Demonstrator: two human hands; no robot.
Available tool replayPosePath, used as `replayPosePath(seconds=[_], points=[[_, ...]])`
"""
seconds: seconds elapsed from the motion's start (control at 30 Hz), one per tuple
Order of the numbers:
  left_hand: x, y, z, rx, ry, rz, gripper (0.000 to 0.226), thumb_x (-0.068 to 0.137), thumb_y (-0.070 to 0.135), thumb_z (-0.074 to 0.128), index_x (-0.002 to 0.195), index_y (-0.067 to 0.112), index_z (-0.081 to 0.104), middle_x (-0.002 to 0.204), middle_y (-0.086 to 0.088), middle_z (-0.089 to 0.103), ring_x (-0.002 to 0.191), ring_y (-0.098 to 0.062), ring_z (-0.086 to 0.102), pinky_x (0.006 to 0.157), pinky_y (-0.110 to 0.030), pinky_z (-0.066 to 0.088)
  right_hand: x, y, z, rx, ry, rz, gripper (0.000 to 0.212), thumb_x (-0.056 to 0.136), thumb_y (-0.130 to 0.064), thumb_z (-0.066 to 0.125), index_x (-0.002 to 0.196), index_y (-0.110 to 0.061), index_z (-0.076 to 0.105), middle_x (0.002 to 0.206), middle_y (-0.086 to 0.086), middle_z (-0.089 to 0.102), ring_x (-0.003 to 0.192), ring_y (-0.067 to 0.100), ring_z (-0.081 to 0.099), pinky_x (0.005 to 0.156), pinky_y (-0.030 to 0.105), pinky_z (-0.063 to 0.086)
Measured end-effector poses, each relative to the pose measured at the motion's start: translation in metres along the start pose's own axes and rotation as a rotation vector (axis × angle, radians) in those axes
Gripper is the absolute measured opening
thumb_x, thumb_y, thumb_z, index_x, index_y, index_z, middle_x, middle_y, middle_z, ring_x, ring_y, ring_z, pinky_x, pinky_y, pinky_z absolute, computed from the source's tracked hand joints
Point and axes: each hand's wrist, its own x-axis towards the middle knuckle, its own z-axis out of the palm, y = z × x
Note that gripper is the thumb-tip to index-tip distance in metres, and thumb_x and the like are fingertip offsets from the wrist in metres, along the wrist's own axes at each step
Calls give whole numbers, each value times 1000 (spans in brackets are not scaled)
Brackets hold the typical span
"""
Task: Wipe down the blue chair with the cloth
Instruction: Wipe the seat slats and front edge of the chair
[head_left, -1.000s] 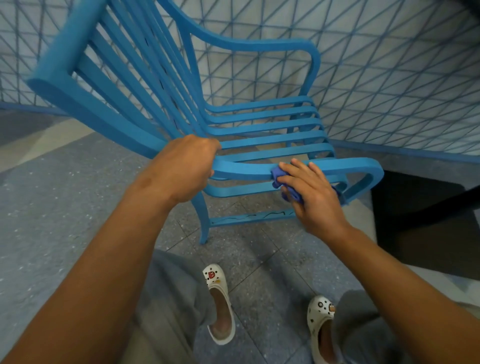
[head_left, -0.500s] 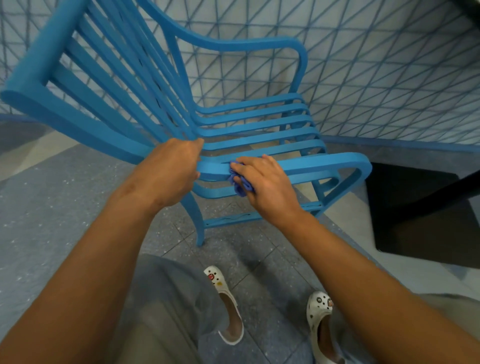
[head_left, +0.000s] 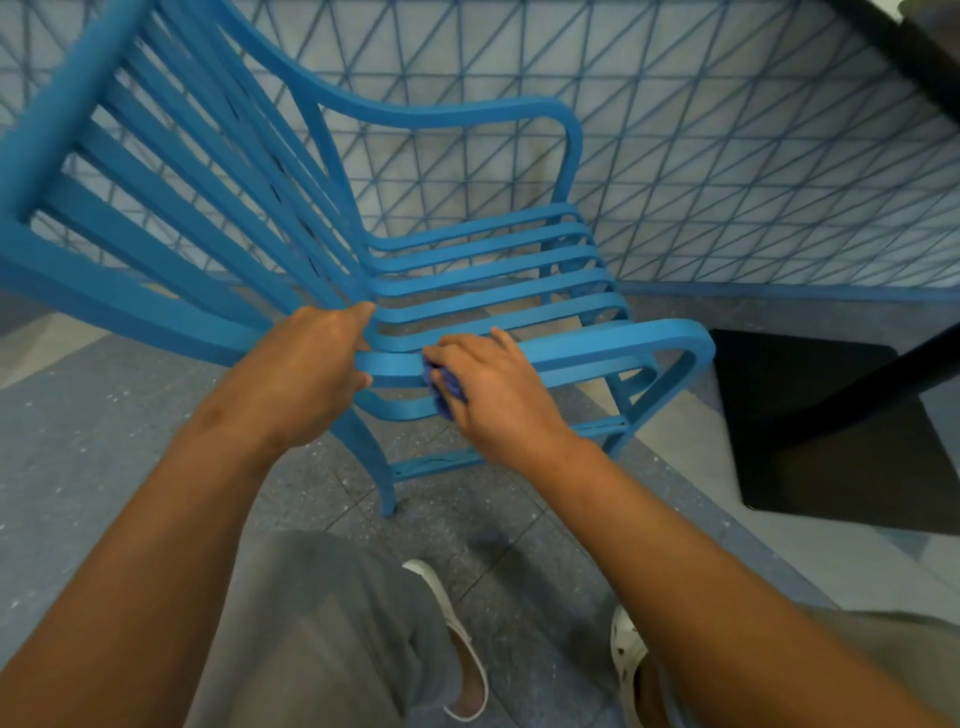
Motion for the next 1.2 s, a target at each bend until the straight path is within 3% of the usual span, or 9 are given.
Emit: replayPosePath(seconds=[0.17,0.27,0.37,0.53,0.63,0.77,0.87,1.07,1.2], points=[[4,3,6,39,-23,20,50,88,16,75,133,16,55,119,-8,69,110,-34,63,92,-46,52,-5,17,-14,-81,-74,-85,32,102,-23,56,130,-13,66,127,3,66,115,25,60,105,45,36],[9,10,12,57,-41,49,53,88,17,75,137,23,57,126,-9,68,115,-32,62,96,-43,51,-16,48,-36,-133,-65,-78,29,99,-21,62,126,-12,69,123,6,69,112,27,63,103,47,40],[17,27,23,-2,-22,118,42,88,17,75,129,23,65,121,-10,70,112,-33,64,93,-43,52,-31,81,-61,-161,-21,-61,27,95,-19,66,120,-11,71,116,5,71,105,28,65,101,47,41],[43,81,51,-36,-26,296,21,93,23,70,113,23,69,99,-2,68,92,-23,64,81,-43,55,-54,134,-98,-156,-28,106,26,102,-25,59,125,-17,69,124,1,67,120,23,59,113,42,27],[62,112,62,-32,-26,330,18,92,23,70,110,19,68,95,-3,67,87,-24,64,77,-43,56,-67,159,-115,-80,20,224,28,102,-24,58,127,-15,67,127,2,66,117,24,60,106,35,36],[77,142,71,-32,-12,368,21,92,23,70,112,16,69,98,-6,69,88,-25,64,72,-37,51,-83,181,-128,207,117,508,30,104,-19,56,132,-15,65,124,0,68,115,14,62,100,26,48],[81,152,76,-58,-20,369,23,91,26,71,111,16,70,99,-5,70,89,-25,64,77,-39,54,-90,182,-123,317,156,581,28,105,-18,54,131,-17,65,119,-2,68,111,8,63,98,24,50],[83,149,78,-99,-30,371,26,91,33,72,114,19,70,102,-2,71,92,-23,64,82,-42,54,-78,161,-111,86,132,297,29,102,-14,60,129,-6,66,130,6,64,122,21,57,106,30,42],[81,146,78,-132,1,378,29,91,32,73,118,22,72,104,-1,73,96,-22,66,83,-36,52,-61,135,-85,-117,47,87,29,99,-21,65,126,-12,68,128,5,66,127,29,54,113,48,32]])
